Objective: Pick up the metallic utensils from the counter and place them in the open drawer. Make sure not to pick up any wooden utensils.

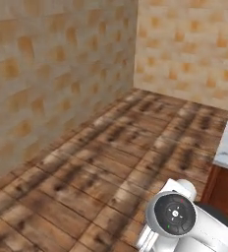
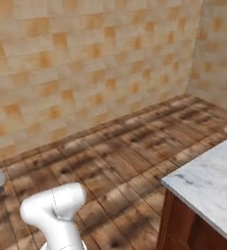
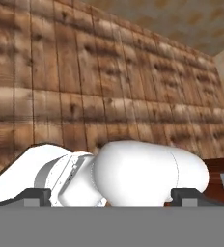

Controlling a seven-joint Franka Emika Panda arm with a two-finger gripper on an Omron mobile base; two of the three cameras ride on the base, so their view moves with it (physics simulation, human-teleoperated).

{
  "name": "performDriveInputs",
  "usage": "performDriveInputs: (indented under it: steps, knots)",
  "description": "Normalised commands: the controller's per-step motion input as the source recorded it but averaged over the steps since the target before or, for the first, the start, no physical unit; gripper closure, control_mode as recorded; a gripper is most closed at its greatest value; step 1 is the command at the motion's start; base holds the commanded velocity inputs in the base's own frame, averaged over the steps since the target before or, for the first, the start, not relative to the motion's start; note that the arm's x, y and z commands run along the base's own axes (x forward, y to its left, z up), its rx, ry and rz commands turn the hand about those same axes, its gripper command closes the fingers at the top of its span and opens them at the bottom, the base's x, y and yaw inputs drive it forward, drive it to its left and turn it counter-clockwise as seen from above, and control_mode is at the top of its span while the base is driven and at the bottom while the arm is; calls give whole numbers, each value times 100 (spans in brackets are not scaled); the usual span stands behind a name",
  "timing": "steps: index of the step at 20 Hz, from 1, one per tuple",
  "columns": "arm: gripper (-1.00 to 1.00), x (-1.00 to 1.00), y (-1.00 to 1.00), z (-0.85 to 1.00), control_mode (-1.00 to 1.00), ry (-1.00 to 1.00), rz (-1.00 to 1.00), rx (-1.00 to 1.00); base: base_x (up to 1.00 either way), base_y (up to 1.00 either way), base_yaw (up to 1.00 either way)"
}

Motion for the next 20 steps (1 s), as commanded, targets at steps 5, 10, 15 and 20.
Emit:
performDriveInputs:
  steps: [5,10,15,20]
  knots:
    - [-100,0,0,0,100,0,0,0,99,62,-67]
    - [-100,0,0,0,100,0,0,0,100,60,-57]
    - [-100,0,0,0,100,0,0,0,100,51,-52]
    - [-100,0,0,0,100,0,0,0,100,25,-45]
